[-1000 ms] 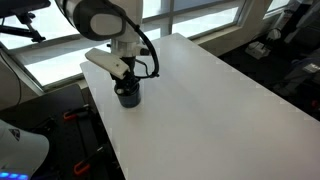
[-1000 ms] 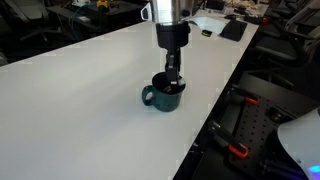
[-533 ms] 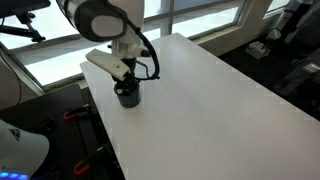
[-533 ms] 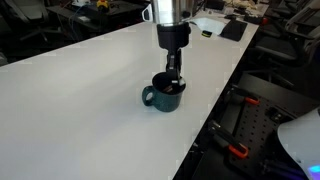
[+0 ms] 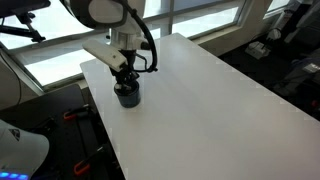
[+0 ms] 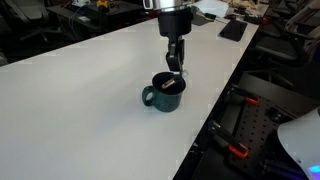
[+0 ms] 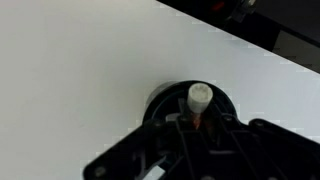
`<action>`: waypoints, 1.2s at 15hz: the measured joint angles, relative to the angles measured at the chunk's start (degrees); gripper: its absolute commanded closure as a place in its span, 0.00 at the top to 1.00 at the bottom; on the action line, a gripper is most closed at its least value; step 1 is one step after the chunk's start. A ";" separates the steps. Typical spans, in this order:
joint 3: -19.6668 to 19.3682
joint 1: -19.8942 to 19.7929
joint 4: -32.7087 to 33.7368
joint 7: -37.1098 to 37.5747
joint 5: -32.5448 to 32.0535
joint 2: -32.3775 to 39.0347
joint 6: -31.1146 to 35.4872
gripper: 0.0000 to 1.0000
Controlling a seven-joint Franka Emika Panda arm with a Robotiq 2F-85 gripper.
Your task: Remove the marker from the mug
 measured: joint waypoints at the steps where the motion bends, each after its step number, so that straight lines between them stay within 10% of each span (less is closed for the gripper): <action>1: -0.03 0.00 0.32 0.05 0.01 -1.42 -2.07 0.05; 12: -2.54 -4.76 -2.21 18.03 -12.67 -26.70 -12.01 0.05; 18: -3.37 -11.88 -9.26 28.84 -21.10 -24.43 2.86 0.05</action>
